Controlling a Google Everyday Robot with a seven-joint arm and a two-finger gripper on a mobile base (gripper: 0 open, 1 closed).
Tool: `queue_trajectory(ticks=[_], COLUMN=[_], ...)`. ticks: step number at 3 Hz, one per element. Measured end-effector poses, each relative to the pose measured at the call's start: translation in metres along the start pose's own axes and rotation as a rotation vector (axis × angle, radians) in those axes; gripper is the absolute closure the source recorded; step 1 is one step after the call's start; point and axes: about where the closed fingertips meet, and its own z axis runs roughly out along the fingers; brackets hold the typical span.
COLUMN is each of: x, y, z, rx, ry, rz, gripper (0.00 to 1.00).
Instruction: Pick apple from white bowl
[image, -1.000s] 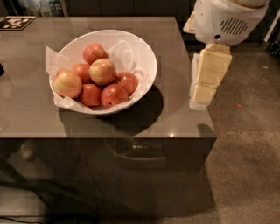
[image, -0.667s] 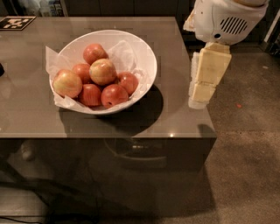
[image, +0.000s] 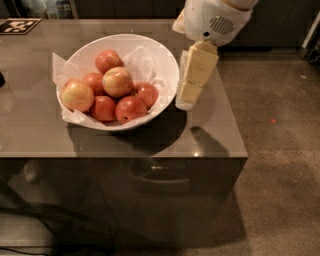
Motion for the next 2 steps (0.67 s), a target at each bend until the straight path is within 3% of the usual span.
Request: queue_trajectory(ticks=[1, 2], x=[-0.0341, -0.0366], y=[-0.0241, -0.0263], z=[0.0391, 0.0429], rx=[-0.084, -0.077], ry=[-0.066, -0.063], rz=[-0.018, -0.016], gripper=[0.0, 0.0])
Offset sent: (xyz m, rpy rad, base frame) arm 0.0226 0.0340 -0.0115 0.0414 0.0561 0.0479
